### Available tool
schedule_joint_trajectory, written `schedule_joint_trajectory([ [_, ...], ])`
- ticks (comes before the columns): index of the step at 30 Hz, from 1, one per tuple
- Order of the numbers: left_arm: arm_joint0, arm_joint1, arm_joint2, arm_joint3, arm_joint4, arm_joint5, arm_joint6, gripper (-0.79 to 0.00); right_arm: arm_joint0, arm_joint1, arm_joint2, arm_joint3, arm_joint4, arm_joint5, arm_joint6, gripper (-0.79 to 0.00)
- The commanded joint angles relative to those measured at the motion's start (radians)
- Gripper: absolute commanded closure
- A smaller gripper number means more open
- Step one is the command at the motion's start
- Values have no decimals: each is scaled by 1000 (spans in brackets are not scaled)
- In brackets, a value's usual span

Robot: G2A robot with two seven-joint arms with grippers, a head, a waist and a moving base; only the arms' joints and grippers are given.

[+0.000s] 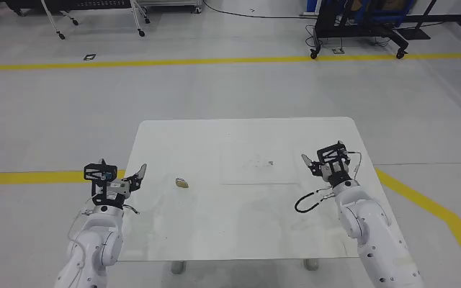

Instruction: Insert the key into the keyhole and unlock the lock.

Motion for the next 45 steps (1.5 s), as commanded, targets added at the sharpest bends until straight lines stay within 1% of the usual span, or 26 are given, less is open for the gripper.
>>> schedule_joint_trajectory([
  [1,0,0,0,0,0,0,0,-785,57,-2,-28,35,5,-40,49,-785],
  [9,0,0,0,0,0,0,0,-785,275,-11,-137,237,107,-323,186,-785],
  [12,0,0,0,0,0,0,0,-785,352,-21,-200,328,133,-370,247,-785],
  [15,0,0,0,0,0,0,0,-785,429,-34,-247,439,197,-419,281,-785],
  [17,0,0,0,0,0,0,0,-785,477,-41,-270,523,262,-484,309,-785],
  [19,0,0,0,0,0,0,0,-785,522,-48,-289,602,299,-505,327,-785],
  [20,0,0,0,0,0,0,0,-785,542,-51,-299,633,309,-512,330,-748],
  [21,0,0,0,0,0,0,0,-785,558,-54,-308,664,315,-513,335,-730],
  [24,0,0,0,0,0,0,0,-785,595,-62,-330,724,323,-505,333,-776],
  [25,0,0,0,0,0,0,0,-785,604,-64,-337,737,326,-508,332,-751],
  [27,0,0,0,0,0,0,0,-785,620,-67,-348,761,328,-519,328,-745],
  [29,0,0,0,0,0,0,0,-785,634,-71,-361,783,324,-519,325,-717],
  [30,0,0,0,0,0,0,0,-785,641,-73,-368,793,324,-521,323,-677],
  [31,0,0,0,0,0,0,0,-785,647,-75,-374,803,324,-523,320,-606],
  [33,0,0,0,0,0,0,0,-785,658,-78,-387,815,318,-529,314,-388],
  [34,0,0,0,0,0,0,0,-785,662,-79,-392,821,316,-532,311,-360],
  [36,0,0,0,0,0,0,0,-785,669,-80,-401,830,310,-536,308,-348],
  [39,0,0,0,0,0,0,0,-785,677,-82,-412,838,299,-542,305,-256],
  [41,0,0,0,0,0,0,0,-785,679,-82,-417,841,295,-544,300,-219],
  [43,0,0,0,0,0,0,0,-785,680,-82,-419,842,293,-544,297,-234],
  [44,0,0,0,0,0,0,0,-785,680,-81,-421,840,289,-547,297,-228],
  [45,0,0,0,0,0,0,0,-785,679,-81,-423,837,284,-549,296,-203],
])
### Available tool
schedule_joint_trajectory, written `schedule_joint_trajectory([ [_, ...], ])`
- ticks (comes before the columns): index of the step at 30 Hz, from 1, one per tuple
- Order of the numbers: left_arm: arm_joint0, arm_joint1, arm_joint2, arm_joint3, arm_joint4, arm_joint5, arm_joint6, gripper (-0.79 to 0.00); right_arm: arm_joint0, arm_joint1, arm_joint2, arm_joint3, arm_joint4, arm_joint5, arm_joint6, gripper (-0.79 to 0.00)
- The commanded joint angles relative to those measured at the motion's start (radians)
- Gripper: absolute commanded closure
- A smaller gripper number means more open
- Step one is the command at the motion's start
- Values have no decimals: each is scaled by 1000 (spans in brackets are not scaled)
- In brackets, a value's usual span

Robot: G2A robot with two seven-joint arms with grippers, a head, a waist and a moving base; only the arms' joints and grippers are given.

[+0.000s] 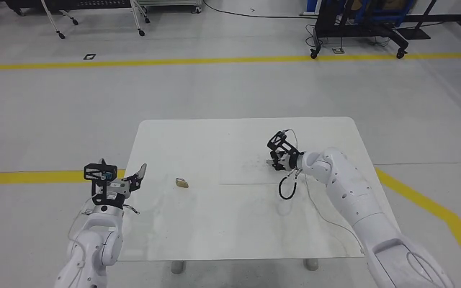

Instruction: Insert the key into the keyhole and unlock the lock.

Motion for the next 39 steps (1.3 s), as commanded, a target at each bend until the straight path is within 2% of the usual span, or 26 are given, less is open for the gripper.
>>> schedule_joint_trajectory([
  [1,0,0,0,0,0,0,0,-785,-2,2,-3,-7,-10,-4,-3,-182],
  [5,0,0,0,0,0,0,0,-785,-16,8,0,-26,-33,-10,-12,-95],
  [10,0,0,0,0,0,0,0,-785,-36,18,10,-59,-46,-23,-8,-55],
  [13,0,0,0,0,0,0,0,-785,-55,26,17,-90,-63,-34,-8,0],
  [25,0,0,0,0,0,0,0,-785,-165,69,75,-287,-173,-61,-40,0],
  [30,0,0,0,0,0,0,0,-785,-205,87,98,-354,-260,-80,-99,0],
  [34,0,0,0,0,0,0,0,-785,-230,98,108,-377,-319,-98,-166,0],
  [39,0,0,0,0,0,0,0,-785,-236,100,102,-379,-339,-99,-172,0],
])
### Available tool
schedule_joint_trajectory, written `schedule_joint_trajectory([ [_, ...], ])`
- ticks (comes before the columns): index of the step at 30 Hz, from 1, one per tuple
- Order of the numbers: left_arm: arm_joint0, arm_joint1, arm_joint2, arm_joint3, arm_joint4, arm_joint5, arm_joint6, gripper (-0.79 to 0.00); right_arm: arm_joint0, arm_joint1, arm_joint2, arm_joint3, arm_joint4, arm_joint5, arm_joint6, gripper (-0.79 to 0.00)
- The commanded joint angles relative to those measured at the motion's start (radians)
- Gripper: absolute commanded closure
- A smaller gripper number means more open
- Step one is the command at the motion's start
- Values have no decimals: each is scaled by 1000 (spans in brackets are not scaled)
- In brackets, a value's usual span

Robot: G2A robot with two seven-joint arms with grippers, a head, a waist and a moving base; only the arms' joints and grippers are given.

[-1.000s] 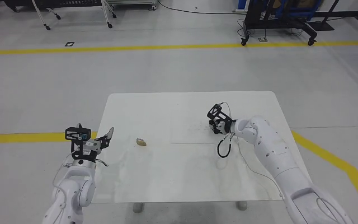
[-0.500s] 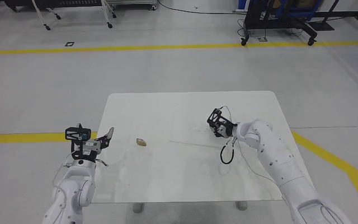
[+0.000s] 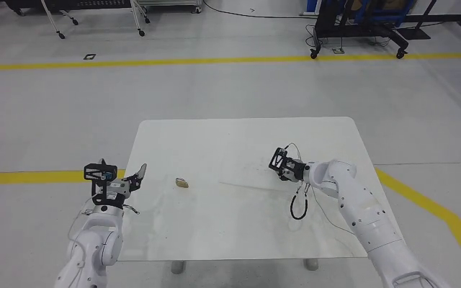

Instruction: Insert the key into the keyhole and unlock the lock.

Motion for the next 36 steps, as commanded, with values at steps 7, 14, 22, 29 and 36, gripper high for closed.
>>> schedule_joint_trajectory([
  [7,0,0,0,0,0,0,0,-785,0,0,0,0,1,0,1,0],
  [14,0,0,0,0,0,0,0,-785,0,0,0,0,1,0,1,0],
  [22,-121,-6,139,-110,63,-121,-115,-785,0,0,0,0,1,0,1,0],
  [29,-281,-28,313,-58,61,-153,-197,-785,0,0,0,0,1,0,1,0],
  [36,-340,-44,388,35,-33,-212,-166,-785,-10,2,38,10,232,-155,-138,0],
])
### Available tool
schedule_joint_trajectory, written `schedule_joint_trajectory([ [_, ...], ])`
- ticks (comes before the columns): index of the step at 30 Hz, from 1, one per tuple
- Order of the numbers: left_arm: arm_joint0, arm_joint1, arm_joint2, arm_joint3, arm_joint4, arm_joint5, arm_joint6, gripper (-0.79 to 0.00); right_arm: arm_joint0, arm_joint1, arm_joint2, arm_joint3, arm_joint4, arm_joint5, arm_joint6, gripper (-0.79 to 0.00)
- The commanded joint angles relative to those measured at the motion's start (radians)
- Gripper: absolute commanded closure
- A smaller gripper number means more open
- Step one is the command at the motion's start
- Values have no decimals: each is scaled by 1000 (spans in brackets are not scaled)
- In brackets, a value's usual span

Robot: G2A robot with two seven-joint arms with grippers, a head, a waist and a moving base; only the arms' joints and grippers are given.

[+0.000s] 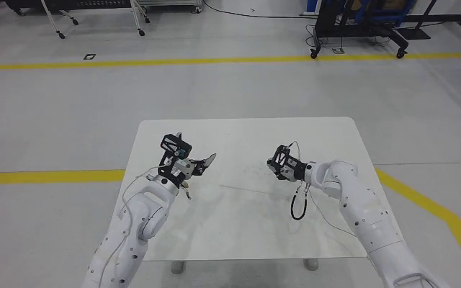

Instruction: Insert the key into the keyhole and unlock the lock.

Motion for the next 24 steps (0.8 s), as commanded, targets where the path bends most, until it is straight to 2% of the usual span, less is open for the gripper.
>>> schedule_joint_trajectory([
  [1,-13,-3,6,28,-45,-28,13,-785,8,1,3,21,115,-118,-36,0],
  [2,-20,-4,5,42,-56,-24,20,-785,19,1,0,40,168,-154,-43,0],
  [5,-28,-7,8,55,-76,-22,30,-785,43,5,-76,54,365,-154,-36,0],
  [8,-28,-7,8,55,-76,-22,30,-785,84,27,-140,70,525,-154,35,0],
  [17,-28,-7,8,55,-76,-22,30,-785,84,27,-140,70,525,-154,35,0],
  [20,-27,-12,2,29,-189,-48,92,-785,72,24,-135,66,575,-140,0,0],
  [24,-2,-18,-14,42,-466,-182,167,-785,66,15,-141,71,777,-154,-59,0],
])
